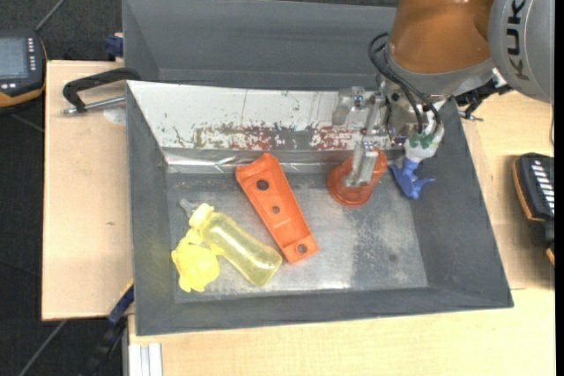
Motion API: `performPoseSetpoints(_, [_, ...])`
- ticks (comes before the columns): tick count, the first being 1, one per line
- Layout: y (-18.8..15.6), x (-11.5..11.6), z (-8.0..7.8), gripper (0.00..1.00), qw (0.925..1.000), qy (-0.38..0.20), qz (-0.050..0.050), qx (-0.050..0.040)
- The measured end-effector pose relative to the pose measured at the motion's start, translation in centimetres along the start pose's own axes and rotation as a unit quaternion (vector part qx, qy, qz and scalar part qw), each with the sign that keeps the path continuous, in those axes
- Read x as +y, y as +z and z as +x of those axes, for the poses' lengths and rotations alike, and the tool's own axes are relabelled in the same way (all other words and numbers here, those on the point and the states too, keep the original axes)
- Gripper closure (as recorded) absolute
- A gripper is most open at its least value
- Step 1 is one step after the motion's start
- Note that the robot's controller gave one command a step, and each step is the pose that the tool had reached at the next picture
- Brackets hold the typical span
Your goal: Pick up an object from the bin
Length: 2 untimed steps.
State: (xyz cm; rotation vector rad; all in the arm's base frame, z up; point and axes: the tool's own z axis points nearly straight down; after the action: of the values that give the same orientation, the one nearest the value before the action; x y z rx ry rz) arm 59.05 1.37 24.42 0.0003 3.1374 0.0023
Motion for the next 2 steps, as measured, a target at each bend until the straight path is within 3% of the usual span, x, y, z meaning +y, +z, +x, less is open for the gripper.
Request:
performPoseSetpoints(1, [4.2, 1.6, 0.2, 0.00, 0.9978, 0.066, 0.000, 0.0006])
performPoseSetpoints(2, [8.2, 7.6, -0.7, 0.00, 0.9842, 0.177, -0.001, -0.0003])
